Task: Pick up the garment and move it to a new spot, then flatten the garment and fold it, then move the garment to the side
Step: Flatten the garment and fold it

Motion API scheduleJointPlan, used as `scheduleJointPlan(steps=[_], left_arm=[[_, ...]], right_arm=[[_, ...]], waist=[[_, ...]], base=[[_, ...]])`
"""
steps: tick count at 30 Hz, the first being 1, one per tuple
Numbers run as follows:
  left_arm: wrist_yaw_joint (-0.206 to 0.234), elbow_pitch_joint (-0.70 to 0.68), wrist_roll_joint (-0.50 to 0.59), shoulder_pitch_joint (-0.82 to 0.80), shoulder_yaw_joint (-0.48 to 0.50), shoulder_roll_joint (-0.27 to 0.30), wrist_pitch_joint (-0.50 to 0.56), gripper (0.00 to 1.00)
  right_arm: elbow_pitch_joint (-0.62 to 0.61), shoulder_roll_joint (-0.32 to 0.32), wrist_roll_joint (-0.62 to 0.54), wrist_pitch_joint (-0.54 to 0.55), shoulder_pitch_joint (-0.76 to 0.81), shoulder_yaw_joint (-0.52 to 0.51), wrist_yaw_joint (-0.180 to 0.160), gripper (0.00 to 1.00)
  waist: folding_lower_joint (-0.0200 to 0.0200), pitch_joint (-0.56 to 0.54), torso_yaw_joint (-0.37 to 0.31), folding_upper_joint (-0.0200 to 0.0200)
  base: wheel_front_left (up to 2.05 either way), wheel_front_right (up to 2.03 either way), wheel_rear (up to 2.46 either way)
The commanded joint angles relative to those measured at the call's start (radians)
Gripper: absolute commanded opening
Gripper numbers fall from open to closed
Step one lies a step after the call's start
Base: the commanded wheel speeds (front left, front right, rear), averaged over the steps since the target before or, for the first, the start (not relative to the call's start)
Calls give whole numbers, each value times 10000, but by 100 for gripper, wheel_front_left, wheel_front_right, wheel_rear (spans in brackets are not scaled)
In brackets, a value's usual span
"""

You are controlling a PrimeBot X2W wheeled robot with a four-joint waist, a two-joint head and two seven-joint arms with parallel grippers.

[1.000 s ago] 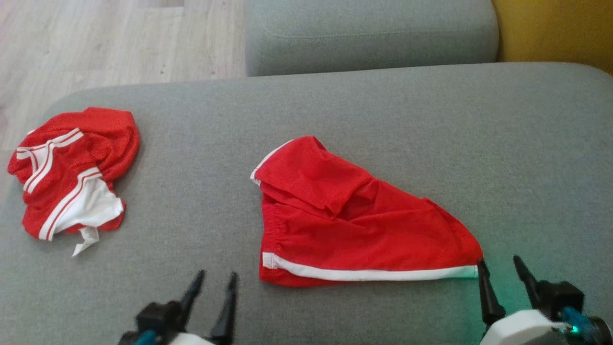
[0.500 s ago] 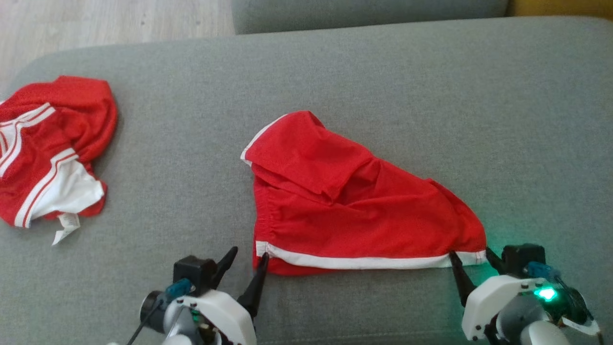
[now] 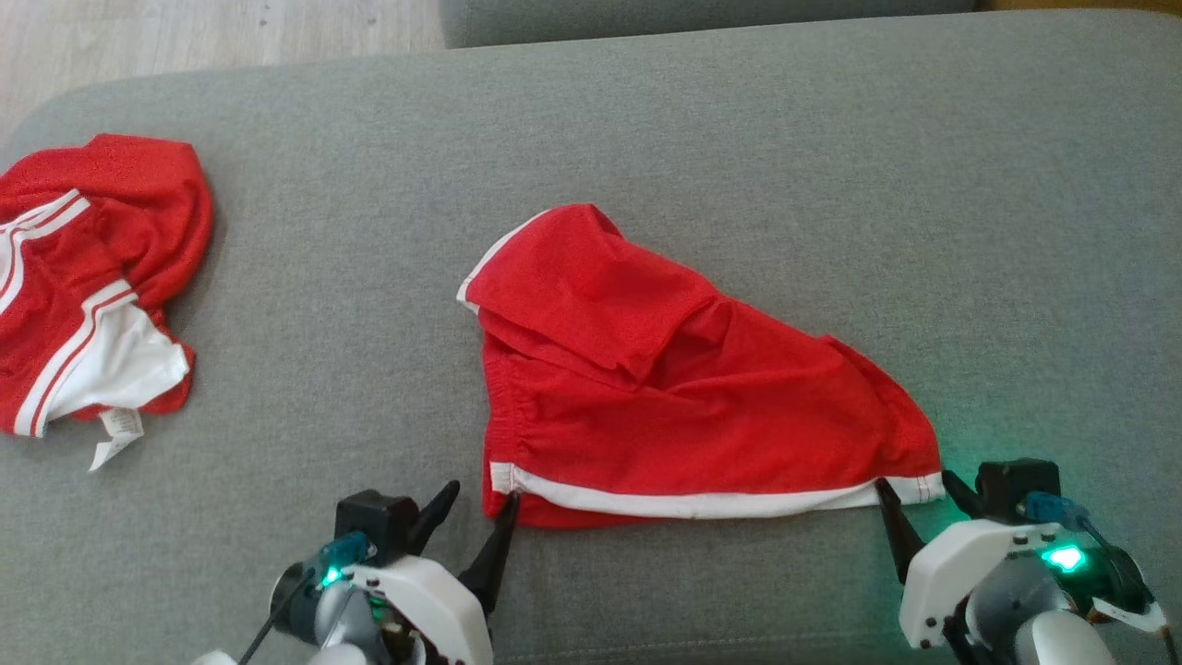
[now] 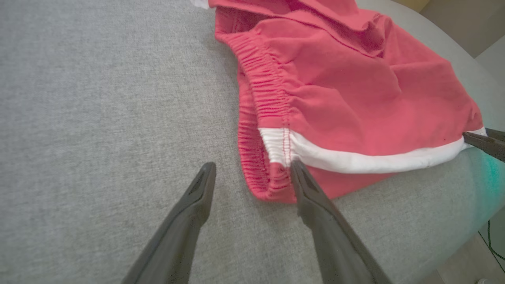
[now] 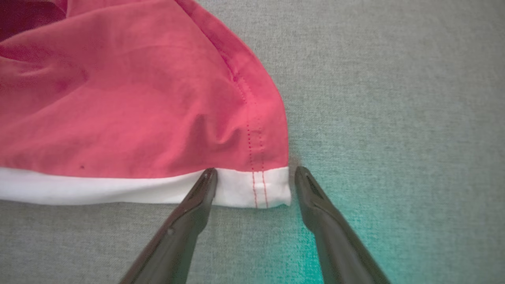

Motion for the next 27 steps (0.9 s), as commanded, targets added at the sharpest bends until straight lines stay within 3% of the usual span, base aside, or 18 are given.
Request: scheduleJointPlan(steps=[1, 19, 22, 23, 25, 27], left_arm=[[51, -257, -45, -491, 300, 99, -13, 100], [-122, -741, -988, -530, -8, 202, 544, 99], [-124, -722, -987, -544, -39, 261, 544, 82], [-124, -722, -987, -544, -39, 261, 544, 82], [-124, -742, -958, -558, -87, 296, 473, 66], [-101, -779, -921, -565, -112, 317, 409, 62]], right_arm=[[-338, -170, -64, 25, -56, 165, -7, 100], [-383, -161, -29, 31, 33, 321, -7, 100], [-359, -168, -6, 32, 35, 331, -7, 100], [-359, -168, -6, 32, 35, 331, -7, 100], [-337, -189, 6, 34, 46, 324, -7, 100], [-317, -188, 12, 40, 49, 301, -7, 100]], waist=[[0, 2, -25, 0], [0, -26, -243, 0], [0, -32, -281, 0], [0, -32, -281, 0], [0, -47, -296, 0], [0, -60, -296, 0]], base=[[0, 0, 0], [0, 0, 0], [0, 0, 0], [0, 0, 0], [0, 0, 0], [0, 0, 0]])
